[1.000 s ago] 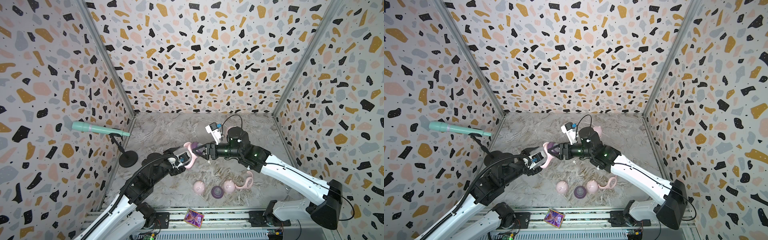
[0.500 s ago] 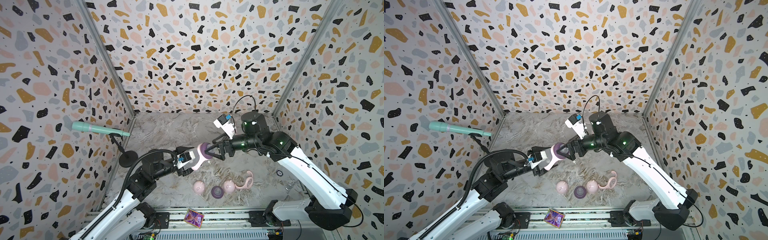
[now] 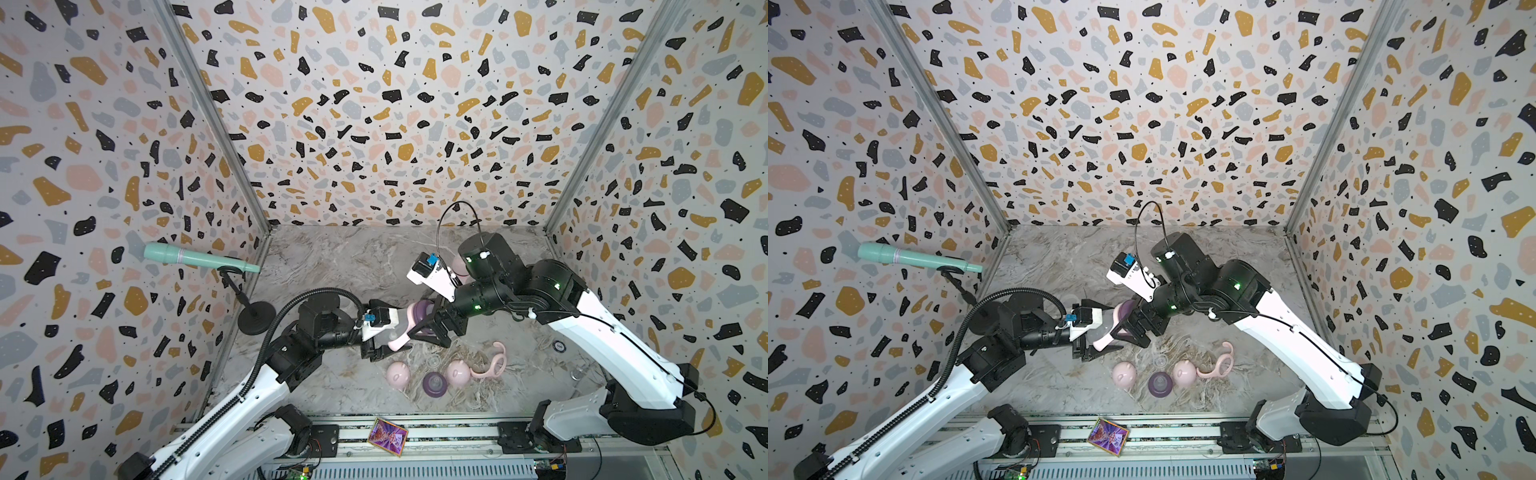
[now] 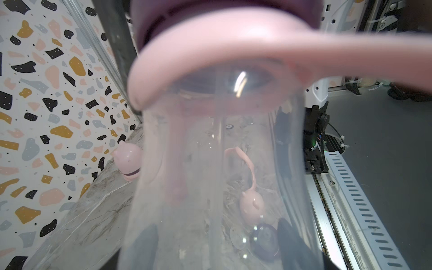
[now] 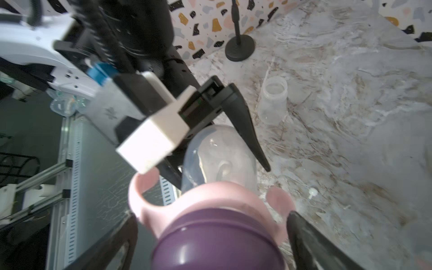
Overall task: Assemble the baby bottles
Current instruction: Screw the nipple onto the baby bottle.
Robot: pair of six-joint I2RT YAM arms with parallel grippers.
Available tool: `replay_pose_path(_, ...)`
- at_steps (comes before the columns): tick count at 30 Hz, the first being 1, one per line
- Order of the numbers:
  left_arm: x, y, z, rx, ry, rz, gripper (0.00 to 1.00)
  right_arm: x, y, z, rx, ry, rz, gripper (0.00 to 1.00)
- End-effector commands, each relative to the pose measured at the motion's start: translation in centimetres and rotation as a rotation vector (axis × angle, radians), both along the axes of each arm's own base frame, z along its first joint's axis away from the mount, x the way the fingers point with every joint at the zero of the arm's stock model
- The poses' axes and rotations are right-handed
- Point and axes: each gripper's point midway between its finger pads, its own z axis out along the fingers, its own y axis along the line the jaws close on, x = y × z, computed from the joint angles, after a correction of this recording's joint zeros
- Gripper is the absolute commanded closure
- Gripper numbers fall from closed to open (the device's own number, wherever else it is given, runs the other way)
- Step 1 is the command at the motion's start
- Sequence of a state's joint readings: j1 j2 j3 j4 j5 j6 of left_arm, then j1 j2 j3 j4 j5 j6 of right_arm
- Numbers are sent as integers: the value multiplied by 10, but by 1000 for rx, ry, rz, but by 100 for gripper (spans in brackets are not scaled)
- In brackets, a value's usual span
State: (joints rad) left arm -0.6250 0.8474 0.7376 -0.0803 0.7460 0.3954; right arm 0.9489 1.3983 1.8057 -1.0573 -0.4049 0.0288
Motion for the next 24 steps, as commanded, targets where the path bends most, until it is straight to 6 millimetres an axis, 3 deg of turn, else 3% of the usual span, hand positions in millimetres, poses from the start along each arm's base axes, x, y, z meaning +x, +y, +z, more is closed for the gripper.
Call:
replay_pose_path(1, -8, -2, 38, -89, -75, -38, 97, 9, -19, 3, -46, -62, -80, 4)
replay_pose_path(7, -8, -1, 35, -87, -72, -32, 97, 4, -22, 19, 23, -74, -88, 5)
replay_pose_path(19, -11, -1, 32, -82, -71, -47, 96, -9, -18, 21, 61, -43, -18, 11)
replay_pose_path(24, -11, 0, 27, -66, -82, -47, 97, -6, -14, 16, 53, -23, -15, 20)
